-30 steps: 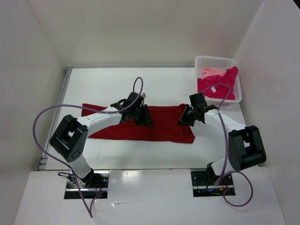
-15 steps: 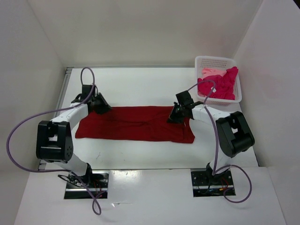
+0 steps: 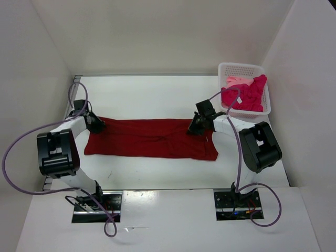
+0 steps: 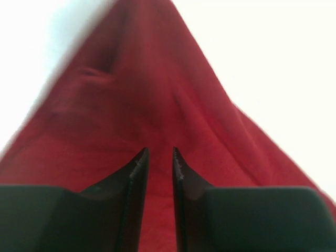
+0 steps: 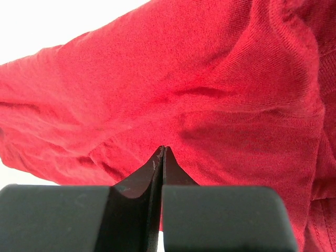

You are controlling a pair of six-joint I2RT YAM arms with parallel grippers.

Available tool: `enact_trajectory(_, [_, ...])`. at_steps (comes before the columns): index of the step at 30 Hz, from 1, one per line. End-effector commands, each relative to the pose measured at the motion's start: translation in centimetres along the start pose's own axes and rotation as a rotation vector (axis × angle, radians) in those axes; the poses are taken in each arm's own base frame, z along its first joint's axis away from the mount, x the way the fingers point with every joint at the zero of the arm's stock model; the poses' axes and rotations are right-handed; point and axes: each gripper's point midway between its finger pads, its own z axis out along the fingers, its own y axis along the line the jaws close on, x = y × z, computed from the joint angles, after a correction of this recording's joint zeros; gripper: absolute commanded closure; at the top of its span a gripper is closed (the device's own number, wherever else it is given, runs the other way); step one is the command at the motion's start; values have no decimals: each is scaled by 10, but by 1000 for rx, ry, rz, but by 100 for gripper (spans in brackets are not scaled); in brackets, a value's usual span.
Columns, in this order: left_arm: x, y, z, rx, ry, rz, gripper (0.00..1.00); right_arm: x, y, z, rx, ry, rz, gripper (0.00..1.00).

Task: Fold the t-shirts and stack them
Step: Fold the other side of the tshirt into a rectangle

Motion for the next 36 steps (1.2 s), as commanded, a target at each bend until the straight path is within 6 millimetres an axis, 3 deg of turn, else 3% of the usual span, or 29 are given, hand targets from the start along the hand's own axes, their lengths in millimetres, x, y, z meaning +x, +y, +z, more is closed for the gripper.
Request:
enact_trajectory(1, [-43, 21, -34, -56, -190, -42, 67, -14, 15, -8, -51, -58, -23, 100])
enact_trajectory(3, [-45, 33, -29, -72, -180, -106, 68, -11, 18, -11, -69, -45, -24, 100])
enact_trajectory(12, [-50, 54, -15, -77, -148, -187, 70, -10, 24, -17, -99, -39, -57, 99])
enact_trajectory(24, [-47, 42, 3, 8, -104, -166, 60, -7, 26, -15, -116, -20, -68, 98])
enact_trajectory(36, [-56, 41, 15, 10, -106, -153, 67, -4, 26, -13, -120, -3, -67, 98])
